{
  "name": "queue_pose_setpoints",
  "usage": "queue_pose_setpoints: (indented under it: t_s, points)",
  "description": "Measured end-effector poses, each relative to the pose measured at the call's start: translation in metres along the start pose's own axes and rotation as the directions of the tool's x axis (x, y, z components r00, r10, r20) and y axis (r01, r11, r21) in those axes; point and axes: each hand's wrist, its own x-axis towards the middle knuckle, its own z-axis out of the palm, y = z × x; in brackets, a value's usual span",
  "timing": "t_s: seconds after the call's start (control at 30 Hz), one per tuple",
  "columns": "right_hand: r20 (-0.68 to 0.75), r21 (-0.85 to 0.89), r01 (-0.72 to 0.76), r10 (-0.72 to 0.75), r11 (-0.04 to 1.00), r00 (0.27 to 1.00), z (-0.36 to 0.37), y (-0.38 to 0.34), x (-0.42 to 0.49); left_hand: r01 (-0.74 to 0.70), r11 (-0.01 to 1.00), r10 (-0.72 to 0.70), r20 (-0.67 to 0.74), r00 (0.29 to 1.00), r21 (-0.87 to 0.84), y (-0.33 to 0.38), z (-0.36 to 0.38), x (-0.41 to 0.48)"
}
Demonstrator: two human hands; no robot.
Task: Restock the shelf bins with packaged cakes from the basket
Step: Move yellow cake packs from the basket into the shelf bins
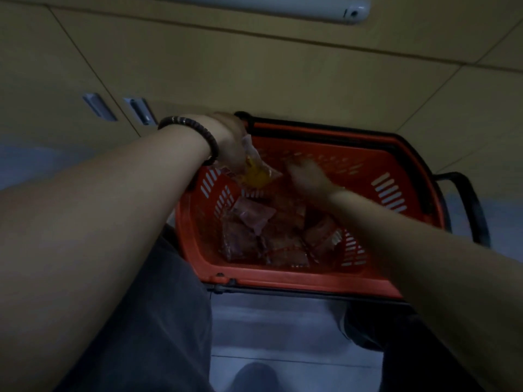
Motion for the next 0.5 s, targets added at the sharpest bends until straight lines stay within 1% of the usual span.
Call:
queue_pose_setpoints:
  t_s: [0.03,0.1,0.17,0.2,0.3,0.33,0.37,0.43,0.47,0.5]
  points:
    - [0.043,-0.146,0.011,-0.005,0.989,0.999,0.013,0.006,0.0,0.005,1.0,-0.005,-0.017,1.0,0.008,-0.001,-0.002,-0.002]
    - [0.117,-0.302,0.025,0.011,0.953,0.993,0.043,0.023,0.001,0.014,1.0,-0.014,-0.017,1.0,-0.006,-0.005,-0.005,-0.004]
    - [0.186,-0.38,0.035,0.04,0.924,0.982,0.062,0.014,-0.012,0.034,0.998,-0.035,-0.014,0.999,-0.047,-0.008,-0.008,-0.004]
    - [0.191,-0.424,0.045,0.041,0.905,0.981,0.068,0.005,-0.018,0.048,0.997,-0.05,-0.027,0.998,-0.067,-0.011,-0.006,-0.001]
    - [0.252,-0.56,0.059,0.102,0.826,0.962,0.093,-0.01,-0.012,0.09,0.987,-0.107,-0.122,0.987,-0.135,-0.023,0.001,0.016]
    - [0.261,-0.604,0.074,0.109,0.793,0.959,0.102,-0.012,-0.008,0.111,0.981,-0.132,-0.128,0.983,-0.158,-0.029,0.003,0.021]
    - [0.277,-0.67,0.111,0.109,0.734,0.955,0.114,-0.013,-0.002,0.118,0.977,-0.14,-0.114,0.984,-0.179,-0.032,0.005,0.023]
    - [0.279,-0.649,0.144,0.058,0.747,0.958,0.136,-0.009,0.013,0.116,0.971,-0.137,-0.087,0.987,-0.207,-0.039,0.007,0.028]
    - [0.254,-0.597,0.096,0.075,0.797,0.964,0.142,-0.005,0.018,0.116,0.969,-0.139,-0.091,0.986,-0.22,-0.041,0.007,0.03]
    - [0.264,-0.622,0.087,0.104,0.778,0.959,0.144,-0.005,0.019,0.11,0.967,-0.135,-0.099,0.986,-0.229,-0.042,0.007,0.031]
